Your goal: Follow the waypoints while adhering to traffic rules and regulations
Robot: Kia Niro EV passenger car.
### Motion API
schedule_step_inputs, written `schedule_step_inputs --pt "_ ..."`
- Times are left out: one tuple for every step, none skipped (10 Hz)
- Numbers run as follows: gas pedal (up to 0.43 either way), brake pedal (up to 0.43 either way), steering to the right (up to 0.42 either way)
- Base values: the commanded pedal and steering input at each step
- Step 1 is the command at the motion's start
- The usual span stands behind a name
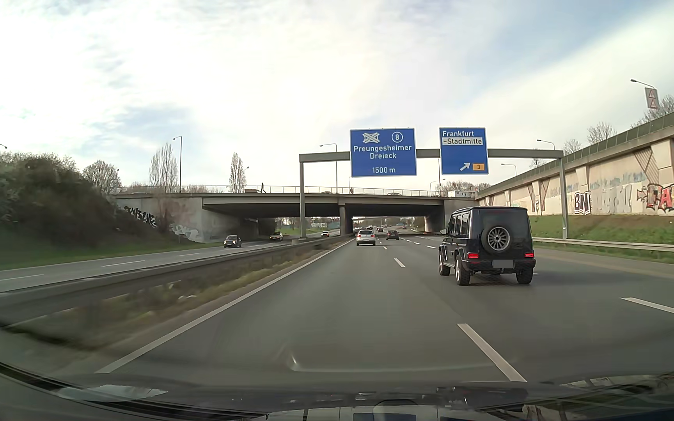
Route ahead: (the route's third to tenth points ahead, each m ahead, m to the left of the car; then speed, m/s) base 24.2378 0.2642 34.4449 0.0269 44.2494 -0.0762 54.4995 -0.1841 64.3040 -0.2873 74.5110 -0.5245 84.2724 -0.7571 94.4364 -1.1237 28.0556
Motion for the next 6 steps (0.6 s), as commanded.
schedule_step_inputs --pt "0.299 0.0 0.002" --pt "0.299 0.0 0.001" --pt "0.299 0.0 0.001" --pt "0.299 0.0 0.0" --pt "0.299 0.0 0.0" --pt "0.299 0.0 0.0"
